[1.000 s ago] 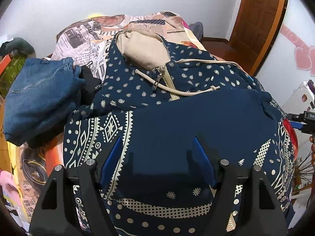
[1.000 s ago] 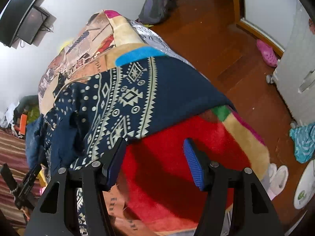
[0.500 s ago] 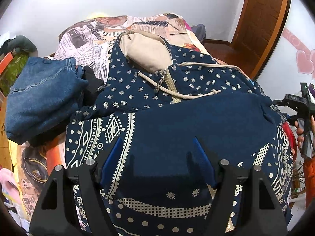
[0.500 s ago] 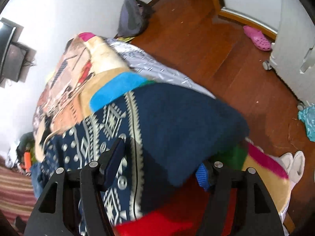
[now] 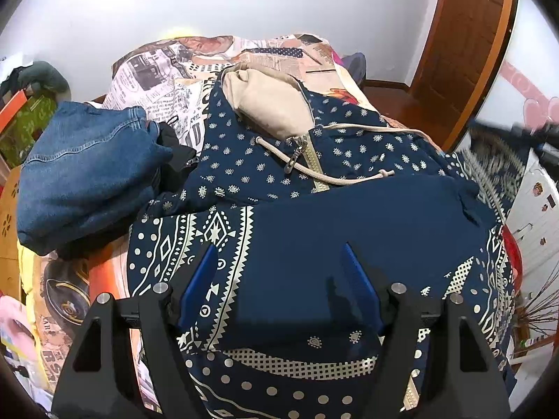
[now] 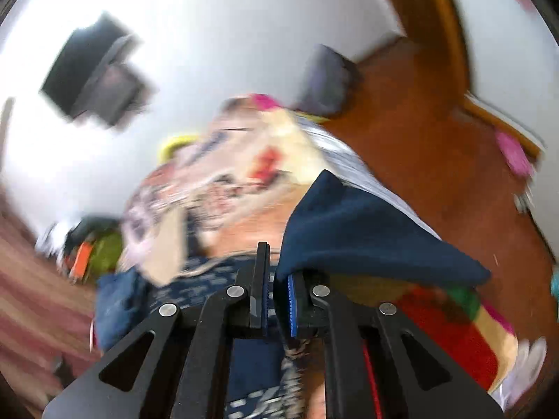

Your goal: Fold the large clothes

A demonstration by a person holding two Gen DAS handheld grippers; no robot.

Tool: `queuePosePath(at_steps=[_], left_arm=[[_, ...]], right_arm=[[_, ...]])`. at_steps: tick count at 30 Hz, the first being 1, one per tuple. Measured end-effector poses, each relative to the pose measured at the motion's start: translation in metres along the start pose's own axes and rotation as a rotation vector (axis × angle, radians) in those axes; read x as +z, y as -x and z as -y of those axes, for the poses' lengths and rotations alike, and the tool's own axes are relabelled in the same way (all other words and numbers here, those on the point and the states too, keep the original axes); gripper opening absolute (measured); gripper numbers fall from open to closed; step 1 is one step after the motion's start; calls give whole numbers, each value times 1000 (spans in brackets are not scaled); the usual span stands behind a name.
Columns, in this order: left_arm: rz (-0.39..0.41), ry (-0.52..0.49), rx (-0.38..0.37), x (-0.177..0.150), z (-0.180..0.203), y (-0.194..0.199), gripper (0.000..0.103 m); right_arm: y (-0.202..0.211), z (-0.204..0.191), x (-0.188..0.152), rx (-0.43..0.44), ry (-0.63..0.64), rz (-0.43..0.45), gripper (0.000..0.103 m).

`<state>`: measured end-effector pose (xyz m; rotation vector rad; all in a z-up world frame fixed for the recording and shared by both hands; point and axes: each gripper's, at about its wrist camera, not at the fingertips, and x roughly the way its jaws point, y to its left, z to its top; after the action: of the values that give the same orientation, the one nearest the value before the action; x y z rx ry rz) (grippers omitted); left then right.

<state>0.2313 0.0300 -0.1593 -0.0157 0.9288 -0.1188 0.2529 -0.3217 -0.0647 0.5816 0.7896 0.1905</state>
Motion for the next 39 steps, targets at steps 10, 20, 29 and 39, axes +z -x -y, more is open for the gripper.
queuePosePath(at_steps=[10, 20, 29, 39], left_arm=[[4, 2, -7, -7, 1, 6, 72], [-1, -9, -9, -16, 1, 9, 72], [32, -38, -3, -9, 14, 15, 72], [64, -100, 9, -5, 35, 20, 72]], right_arm=[[-39, -91, -74, 75, 323, -178, 8], [-65, -83, -123, -21, 413, -359, 13], [-25, -88, -106, 8, 428, -279, 14], [22, -57, -71, -109, 319, -26, 53]])
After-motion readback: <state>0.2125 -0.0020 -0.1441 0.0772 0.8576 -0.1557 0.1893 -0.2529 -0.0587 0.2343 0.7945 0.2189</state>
